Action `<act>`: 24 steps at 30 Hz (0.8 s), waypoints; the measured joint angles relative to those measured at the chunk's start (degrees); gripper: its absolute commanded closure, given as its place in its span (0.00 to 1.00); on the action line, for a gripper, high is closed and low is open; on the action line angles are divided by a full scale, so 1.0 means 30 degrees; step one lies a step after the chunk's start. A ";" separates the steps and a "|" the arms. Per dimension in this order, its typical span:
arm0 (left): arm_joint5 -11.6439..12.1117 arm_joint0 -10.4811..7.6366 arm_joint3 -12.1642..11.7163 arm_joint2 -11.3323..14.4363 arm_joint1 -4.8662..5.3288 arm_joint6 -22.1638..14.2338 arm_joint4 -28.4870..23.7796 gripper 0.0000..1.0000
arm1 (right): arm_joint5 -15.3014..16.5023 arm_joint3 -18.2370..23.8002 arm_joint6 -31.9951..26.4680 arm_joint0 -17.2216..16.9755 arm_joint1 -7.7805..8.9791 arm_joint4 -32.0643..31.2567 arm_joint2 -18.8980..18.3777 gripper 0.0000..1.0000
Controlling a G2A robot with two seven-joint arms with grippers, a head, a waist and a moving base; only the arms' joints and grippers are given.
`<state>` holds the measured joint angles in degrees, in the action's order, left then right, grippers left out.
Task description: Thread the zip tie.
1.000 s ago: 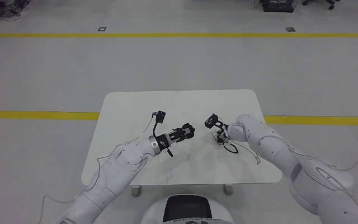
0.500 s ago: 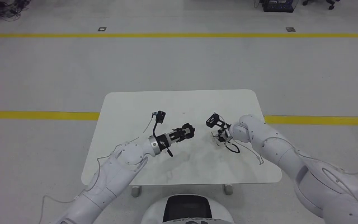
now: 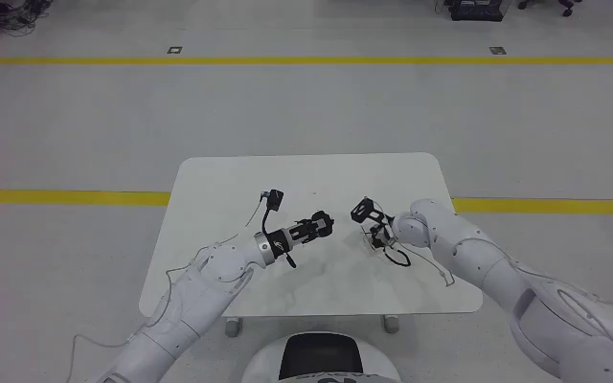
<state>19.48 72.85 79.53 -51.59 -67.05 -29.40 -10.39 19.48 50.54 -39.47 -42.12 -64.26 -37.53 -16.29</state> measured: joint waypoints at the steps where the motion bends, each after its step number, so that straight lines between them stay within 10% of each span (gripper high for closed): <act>1: 0.0000 0.0000 0.0000 0.0000 0.0000 0.0000 0.0000 1.00 | 0.0000 0.0005 0.0000 0.0013 0.0011 0.0053 0.0053 0.80; 24: 0.0000 0.0000 0.0000 0.0000 0.0000 0.0000 0.0000 1.00 | 0.0000 -0.1131 0.1151 0.0694 -0.0350 0.1637 0.1867 0.77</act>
<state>19.48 72.85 79.53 -51.59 -67.05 -29.40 -10.39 19.48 47.15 -36.02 -40.04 -65.31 -32.62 -10.69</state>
